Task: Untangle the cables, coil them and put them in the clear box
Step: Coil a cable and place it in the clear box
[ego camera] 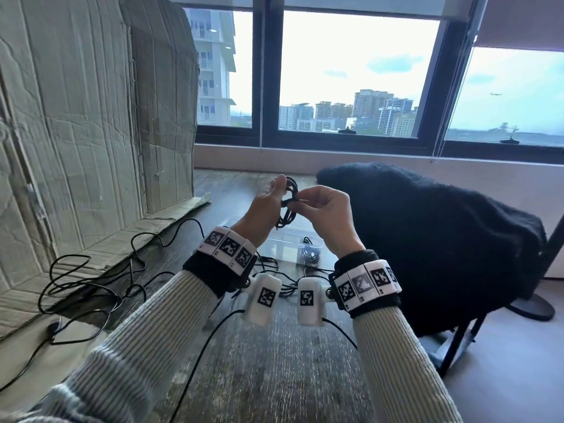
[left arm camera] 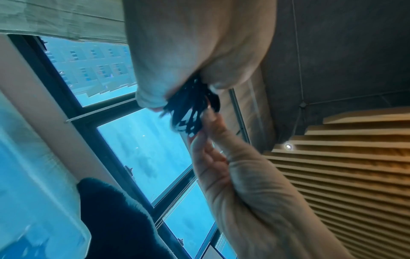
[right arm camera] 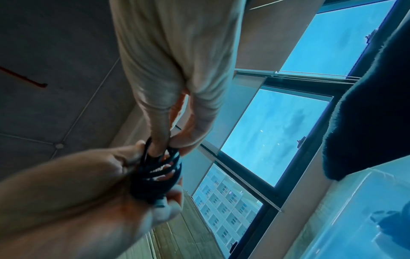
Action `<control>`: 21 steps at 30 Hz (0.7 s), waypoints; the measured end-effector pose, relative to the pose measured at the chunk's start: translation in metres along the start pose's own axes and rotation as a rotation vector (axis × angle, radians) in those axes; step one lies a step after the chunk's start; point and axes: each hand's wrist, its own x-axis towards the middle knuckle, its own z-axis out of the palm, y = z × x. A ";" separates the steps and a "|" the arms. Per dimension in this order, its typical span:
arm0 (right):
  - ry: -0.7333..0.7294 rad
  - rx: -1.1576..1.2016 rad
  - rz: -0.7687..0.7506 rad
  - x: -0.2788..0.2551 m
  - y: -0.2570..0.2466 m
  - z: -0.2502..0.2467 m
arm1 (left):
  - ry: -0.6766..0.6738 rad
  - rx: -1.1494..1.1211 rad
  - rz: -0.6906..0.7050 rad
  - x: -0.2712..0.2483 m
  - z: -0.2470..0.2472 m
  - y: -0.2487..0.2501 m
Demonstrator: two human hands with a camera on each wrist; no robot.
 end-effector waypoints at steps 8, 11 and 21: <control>0.180 -0.052 -0.043 0.008 0.007 -0.013 | -0.029 0.326 0.054 0.009 -0.014 -0.007; 0.168 -0.066 -0.011 0.008 0.015 -0.014 | -0.019 0.316 -0.027 0.009 -0.016 -0.014; -0.205 -0.587 0.336 0.019 0.064 -0.053 | -0.077 0.932 -0.313 0.066 0.008 -0.050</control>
